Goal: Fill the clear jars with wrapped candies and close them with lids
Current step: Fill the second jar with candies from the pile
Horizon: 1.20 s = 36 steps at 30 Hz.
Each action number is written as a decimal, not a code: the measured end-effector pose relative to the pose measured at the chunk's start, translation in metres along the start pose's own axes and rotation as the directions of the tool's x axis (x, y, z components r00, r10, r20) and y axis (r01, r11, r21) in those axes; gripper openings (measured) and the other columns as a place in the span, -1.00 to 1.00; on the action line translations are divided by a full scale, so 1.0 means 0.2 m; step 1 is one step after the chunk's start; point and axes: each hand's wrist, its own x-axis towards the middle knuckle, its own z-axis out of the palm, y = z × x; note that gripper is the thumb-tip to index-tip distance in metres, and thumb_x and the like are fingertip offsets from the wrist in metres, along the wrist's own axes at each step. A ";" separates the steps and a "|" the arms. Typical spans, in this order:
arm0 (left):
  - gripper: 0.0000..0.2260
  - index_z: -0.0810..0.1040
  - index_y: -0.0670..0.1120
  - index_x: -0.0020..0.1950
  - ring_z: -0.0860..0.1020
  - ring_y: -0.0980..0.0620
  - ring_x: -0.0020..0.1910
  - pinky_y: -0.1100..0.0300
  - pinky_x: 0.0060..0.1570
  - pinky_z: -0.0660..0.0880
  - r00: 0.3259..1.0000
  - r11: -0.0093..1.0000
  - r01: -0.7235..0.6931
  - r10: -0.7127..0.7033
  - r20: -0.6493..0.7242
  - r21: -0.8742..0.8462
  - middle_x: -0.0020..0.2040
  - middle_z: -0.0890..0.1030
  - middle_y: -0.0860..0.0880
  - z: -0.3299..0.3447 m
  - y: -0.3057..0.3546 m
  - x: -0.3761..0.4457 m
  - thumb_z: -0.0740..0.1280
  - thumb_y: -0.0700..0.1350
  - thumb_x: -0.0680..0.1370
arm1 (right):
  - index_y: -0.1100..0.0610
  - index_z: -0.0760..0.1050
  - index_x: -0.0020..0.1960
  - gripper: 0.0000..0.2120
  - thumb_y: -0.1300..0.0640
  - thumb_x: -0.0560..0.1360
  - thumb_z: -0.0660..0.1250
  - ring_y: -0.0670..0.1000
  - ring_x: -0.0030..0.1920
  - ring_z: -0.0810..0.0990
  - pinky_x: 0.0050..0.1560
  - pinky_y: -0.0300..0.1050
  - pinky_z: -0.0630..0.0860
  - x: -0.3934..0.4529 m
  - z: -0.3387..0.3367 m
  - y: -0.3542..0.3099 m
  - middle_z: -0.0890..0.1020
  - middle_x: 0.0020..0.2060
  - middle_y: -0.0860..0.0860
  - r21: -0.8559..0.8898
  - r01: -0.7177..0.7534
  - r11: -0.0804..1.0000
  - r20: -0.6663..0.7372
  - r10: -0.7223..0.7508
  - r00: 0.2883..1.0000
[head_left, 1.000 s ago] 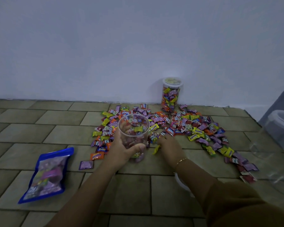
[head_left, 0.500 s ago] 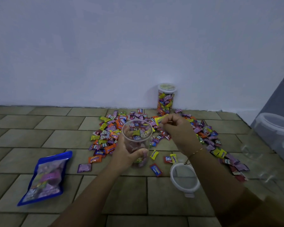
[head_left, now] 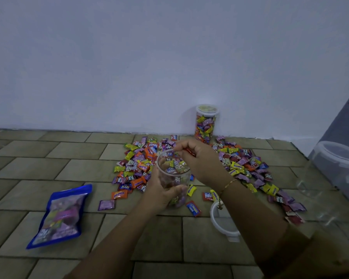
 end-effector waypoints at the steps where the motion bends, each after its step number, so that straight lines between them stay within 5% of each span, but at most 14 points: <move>1: -0.11 0.16 -0.06 0.45 0.48 0.07 0.27 0.18 0.24 0.47 1.000 1.000 0.003 -0.003 0.000 -0.003 0.31 0.45 0.00 0.00 0.00 0.00 0.56 -0.08 0.24 | 0.03 0.52 -0.10 -0.80 0.30 0.55 0.24 -0.13 -0.05 0.55 -0.06 -0.45 0.44 0.00 0.01 0.00 0.58 -0.06 -0.08 -0.005 -0.001 1.000 0.000 0.001 1.000; 5: -0.23 0.18 -0.02 0.40 0.50 0.23 0.16 0.44 0.04 0.47 1.000 1.000 -0.008 0.008 -0.005 -0.013 0.20 0.46 0.13 0.01 0.01 -0.01 0.53 -0.23 0.33 | 0.05 0.54 -0.01 -0.83 0.28 0.55 0.25 -0.16 -0.05 0.55 -0.01 -0.43 0.46 0.01 0.02 -0.01 0.58 -0.08 -0.13 0.017 -0.041 0.999 0.015 0.041 0.999; 8: -0.29 0.20 0.00 0.34 0.51 0.25 0.12 0.48 -0.02 0.45 1.000 1.000 -0.014 0.014 -0.014 -0.002 0.14 0.48 0.16 0.01 0.01 0.00 0.51 -0.27 0.34 | 0.11 0.55 0.13 -0.81 0.24 0.55 0.26 -0.04 0.09 0.56 0.14 -0.15 0.51 0.01 0.03 0.00 0.60 0.06 0.01 -0.022 -0.086 0.996 0.034 0.087 0.996; 11: -0.29 0.19 -0.02 0.35 0.51 0.37 0.05 0.52 -0.04 0.44 1.000 1.000 -0.016 0.016 -0.013 -0.018 0.13 0.48 0.16 0.02 0.02 0.00 0.50 -0.28 0.35 | 0.09 0.55 0.13 -0.81 0.22 0.55 0.26 -0.03 0.09 0.56 0.15 -0.13 0.49 0.00 0.04 0.00 0.60 0.07 0.02 -0.029 -0.073 0.997 0.016 0.073 0.997; 14: -0.23 0.17 -0.03 0.40 0.48 0.34 0.10 0.49 0.02 0.45 1.000 0.999 -0.021 0.020 -0.007 -0.035 0.18 0.46 0.15 0.01 0.01 0.00 0.52 -0.26 0.33 | 0.05 0.52 0.10 -0.83 0.22 0.58 0.21 -0.19 -0.06 0.52 -0.03 -0.37 0.44 -0.02 0.03 0.03 0.58 -0.02 -0.03 0.046 -0.069 0.997 -0.207 0.077 0.975; 17: -0.14 0.14 -0.01 0.43 0.47 0.32 0.15 0.41 0.13 0.46 1.000 0.999 -0.021 0.021 0.002 -0.044 0.23 0.43 0.16 0.01 0.02 -0.01 0.55 -0.13 0.25 | 0.14 0.51 0.19 -0.75 0.25 0.60 0.13 -0.07 0.01 0.52 0.02 -0.21 0.43 -0.05 -0.02 0.15 0.57 0.08 0.05 -0.100 -0.200 0.975 -0.355 0.153 0.922; 19: -0.09 0.16 -0.02 0.43 0.47 0.27 0.19 0.38 0.15 0.46 1.000 0.999 -0.019 0.019 0.001 -0.039 0.25 0.44 0.15 0.01 0.02 -0.01 0.59 -0.01 0.20 | 0.18 0.43 0.31 -0.69 0.24 0.59 0.13 0.07 0.22 0.47 0.17 -0.12 0.39 -0.06 -0.07 0.25 0.50 0.25 0.13 -0.380 -0.330 0.864 -0.190 0.277 0.942; 21: -0.03 0.15 -0.05 0.46 0.46 0.16 0.27 0.32 0.19 0.47 1.000 0.999 -0.018 0.018 -0.004 -0.042 0.31 0.43 0.06 0.00 0.00 -0.01 0.61 0.05 0.18 | 0.19 0.28 0.42 -0.56 0.13 0.56 0.21 0.13 0.33 0.38 0.25 -0.07 0.35 -0.08 -0.09 0.32 0.39 0.36 0.17 -0.659 -0.313 0.684 0.071 0.471 0.879; 24: -0.03 0.14 -0.01 0.46 0.45 0.11 0.31 0.21 0.26 0.45 1.000 0.999 -0.026 0.026 -0.003 -0.040 0.34 0.42 0.05 0.00 -0.01 0.00 0.61 0.04 0.20 | 0.18 0.03 0.51 -0.13 -0.08 0.41 0.42 0.14 0.41 0.28 0.33 -0.04 0.32 -0.12 -0.06 0.37 0.24 0.45 0.16 -0.755 -0.311 0.578 0.242 0.685 0.687; 26: -0.07 0.16 0.04 0.43 0.44 0.12 0.31 0.19 0.27 0.44 1.000 0.999 -0.024 0.024 -0.006 -0.041 0.31 0.42 0.12 0.01 -0.01 -0.01 0.61 0.04 0.20 | 0.20 -0.02 0.51 0.01 -0.10 0.32 0.51 0.15 0.41 0.29 0.34 -0.01 0.35 -0.14 -0.03 0.40 0.25 0.44 0.17 -0.782 -0.306 0.542 0.237 0.714 0.659; 32: -0.10 0.16 0.06 0.42 0.45 0.13 0.30 0.24 0.24 0.45 1.000 0.999 -0.022 0.022 -0.007 -0.040 0.33 0.42 0.08 0.01 -0.01 0.00 0.61 -0.03 0.23 | 0.23 0.05 0.48 -0.13 0.12 0.36 0.50 0.17 0.32 0.39 0.21 -0.04 0.40 -0.12 0.04 0.44 0.37 0.34 0.21 -0.803 -0.217 0.554 0.266 0.661 0.701; 36: -0.08 0.15 0.01 0.45 0.45 0.07 0.32 0.15 0.27 0.46 0.999 0.998 -0.033 0.032 -0.008 -0.051 0.35 0.41 0.03 0.01 -0.02 0.00 0.62 -0.06 0.24 | 0.08 0.06 0.51 -0.37 0.20 0.52 0.25 0.22 0.29 0.39 0.24 0.01 0.37 -0.16 0.09 0.44 0.32 0.34 0.19 -0.733 -0.149 0.664 0.326 0.535 0.780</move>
